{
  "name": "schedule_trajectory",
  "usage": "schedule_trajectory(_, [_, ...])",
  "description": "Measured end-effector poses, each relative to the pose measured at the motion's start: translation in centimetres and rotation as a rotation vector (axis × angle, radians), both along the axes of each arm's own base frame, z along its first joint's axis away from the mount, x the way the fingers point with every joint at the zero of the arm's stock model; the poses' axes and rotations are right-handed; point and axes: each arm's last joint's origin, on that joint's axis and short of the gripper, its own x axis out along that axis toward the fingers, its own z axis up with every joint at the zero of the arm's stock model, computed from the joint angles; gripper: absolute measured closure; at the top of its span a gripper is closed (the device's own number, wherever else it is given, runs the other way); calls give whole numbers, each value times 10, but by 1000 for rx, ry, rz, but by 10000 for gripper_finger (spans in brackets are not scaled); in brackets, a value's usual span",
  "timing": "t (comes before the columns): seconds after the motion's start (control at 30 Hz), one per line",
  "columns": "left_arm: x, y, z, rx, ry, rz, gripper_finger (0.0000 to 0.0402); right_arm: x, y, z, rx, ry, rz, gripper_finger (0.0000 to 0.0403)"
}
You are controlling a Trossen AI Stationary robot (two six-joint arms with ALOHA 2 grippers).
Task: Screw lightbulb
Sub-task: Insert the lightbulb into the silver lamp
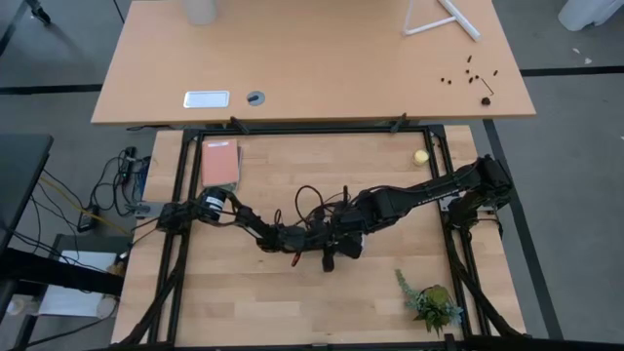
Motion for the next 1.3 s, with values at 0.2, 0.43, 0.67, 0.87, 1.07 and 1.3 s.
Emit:
schedule_trajectory(0.2, [0,1,0,4,2,5,231,3,3,1,-6,-17,153,37])
schedule_trajectory(0.43, [0,1,0,3,2,4,231,3,2,1,-48,-11,301,13])
schedule_trajectory(0.67, [0,1,-1,3,4,0,231,3,1,1,-117,13,531,21])
schedule_trajectory(0.87, [0,1,-1,6,9,-2,231,1,0,0,-148,42,615,22])
schedule_trajectory(1.07, [0,0,-1,10,14,-2,231,-6,1,-1,-50,99,538,23])
schedule_trajectory(1.3, [0,0,-2,10,16,3,231,-18,12,-3,36,193,478,25])
